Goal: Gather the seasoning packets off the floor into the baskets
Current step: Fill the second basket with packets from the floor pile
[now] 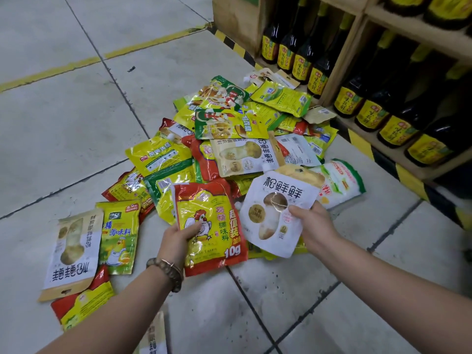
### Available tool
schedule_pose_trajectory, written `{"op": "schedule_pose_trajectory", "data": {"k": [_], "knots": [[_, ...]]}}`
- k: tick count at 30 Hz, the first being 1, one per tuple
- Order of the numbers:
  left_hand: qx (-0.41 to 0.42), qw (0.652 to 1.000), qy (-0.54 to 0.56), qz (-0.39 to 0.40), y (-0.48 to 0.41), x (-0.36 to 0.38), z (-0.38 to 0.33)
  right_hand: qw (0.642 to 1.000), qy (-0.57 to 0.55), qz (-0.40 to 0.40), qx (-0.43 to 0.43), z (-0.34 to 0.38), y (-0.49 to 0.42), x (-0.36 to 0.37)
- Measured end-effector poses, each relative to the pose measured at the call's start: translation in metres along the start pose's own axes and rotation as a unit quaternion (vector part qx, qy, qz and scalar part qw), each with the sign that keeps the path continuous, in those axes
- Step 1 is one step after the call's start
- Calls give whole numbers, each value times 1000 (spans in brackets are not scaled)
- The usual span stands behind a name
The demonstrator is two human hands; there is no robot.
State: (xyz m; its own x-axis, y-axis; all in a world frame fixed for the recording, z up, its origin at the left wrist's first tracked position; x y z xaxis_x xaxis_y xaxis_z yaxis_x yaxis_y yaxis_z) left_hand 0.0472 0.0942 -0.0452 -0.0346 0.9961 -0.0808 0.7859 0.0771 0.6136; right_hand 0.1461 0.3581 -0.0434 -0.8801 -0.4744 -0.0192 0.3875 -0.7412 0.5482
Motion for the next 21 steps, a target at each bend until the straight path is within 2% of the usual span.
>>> {"op": "schedule_pose_trajectory", "data": {"k": [3,10,16,21], "knots": [[0,999,8,39,14,15,-14,999,-16,29,-31,32,10,-24],[103,992,-7,69,80,56,-76,996,-6,-27,-80,112,42,-85],[196,973,-27,119,152,90,-140,988,30,-42,-146,216,96,-129],[262,946,-44,188,249,149,-176,967,73,-78,-233,299,149,-216]]}}
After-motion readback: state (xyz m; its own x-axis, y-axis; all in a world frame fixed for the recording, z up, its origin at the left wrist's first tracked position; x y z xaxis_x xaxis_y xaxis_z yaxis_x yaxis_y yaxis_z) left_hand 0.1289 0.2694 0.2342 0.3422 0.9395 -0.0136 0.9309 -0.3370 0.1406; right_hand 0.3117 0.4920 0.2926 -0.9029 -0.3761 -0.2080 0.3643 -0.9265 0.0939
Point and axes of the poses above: each hand's wrist, its own y-axis away from the middle knuckle, its own x-axis out of the palm, z = x × y, the point moved 6 cm from there along -y, towards the middle knuckle, and after that the axes turned 15 degrees about -z, right-handed, at the moved point
